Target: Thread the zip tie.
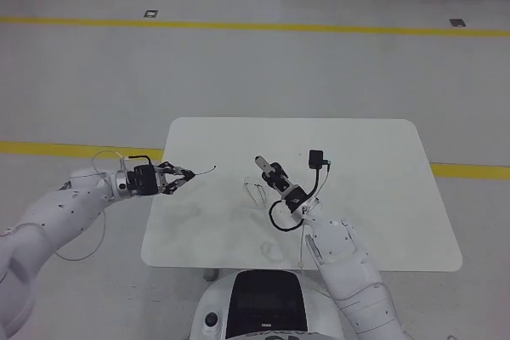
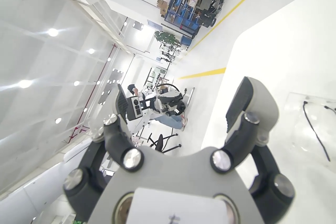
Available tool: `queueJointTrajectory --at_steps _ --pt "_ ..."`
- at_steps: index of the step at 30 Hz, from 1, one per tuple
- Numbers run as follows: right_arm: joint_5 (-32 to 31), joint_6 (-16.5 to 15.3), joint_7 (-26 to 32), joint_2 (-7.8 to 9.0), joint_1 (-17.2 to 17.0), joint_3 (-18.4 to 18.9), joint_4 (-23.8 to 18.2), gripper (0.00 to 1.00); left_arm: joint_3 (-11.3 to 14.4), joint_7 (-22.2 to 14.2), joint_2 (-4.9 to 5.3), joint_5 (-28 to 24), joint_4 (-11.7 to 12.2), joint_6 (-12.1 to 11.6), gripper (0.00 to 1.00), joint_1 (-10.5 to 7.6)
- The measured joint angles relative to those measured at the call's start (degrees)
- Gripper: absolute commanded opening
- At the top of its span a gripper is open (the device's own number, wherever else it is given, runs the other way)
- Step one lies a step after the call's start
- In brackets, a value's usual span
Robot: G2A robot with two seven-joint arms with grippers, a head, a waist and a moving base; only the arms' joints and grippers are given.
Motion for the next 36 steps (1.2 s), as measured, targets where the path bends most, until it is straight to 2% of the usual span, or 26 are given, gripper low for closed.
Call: queueJointTrajectory --at_steps 4,10,13,17,21,26,29,33,36 --pt "0.0 0.0 0.0 0.0 0.0 0.0 0.0 1.0 0.0 -8.31 0.55 -1.68 -4.48 0.0 0.0 -0.68" --pt "0.0 0.0 0.0 0.0 0.0 0.0 0.0 1.0 0.0 -19.84 1.85 -6.63 -12.61 0.0 0.0 -0.34" --pt "0.0 0.0 0.0 0.0 0.0 0.0 0.0 1.0 0.0 -24.02 2.92 -10.44 -16.23 0.0 0.0 0.05" --pt "0.0 0.0 0.0 0.0 0.0 0.0 0.0 1.0 0.0 -28.47 4.95 -16.49 -20.42 0.0 0.0 0.26" --pt "0.0 0.0 0.0 0.0 0.0 0.0 0.0 1.0 0.0 -29.8 7.1 -21.45 -23.82 0.0 0.0 0.69" --pt "0.0 0.0 0.0 0.0 0.0 0.0 0.0 1.0 0.0 -29.73 9.76 -25.13 -26.23 0.0 0.0 1.13" --pt "0.0 0.0 0.0 0.0 0.0 0.0 0.0 1.0 0.0 -28.73 11.03 -26.78 -27.59 0.0 0.0 1.75" --pt "0.0 0.0 0.0 0.0 0.0 0.0 0.0 1.0 0.0 -29.24 12.33 -27.09 -29.36 0.0 0.0 3.18" --pt "0.0 0.0 0.0 0.0 0.0 0.0 0.0 1.0 0.0 -31.2 12.92 -26.76 -30.21 0.0 0.0 3.58"
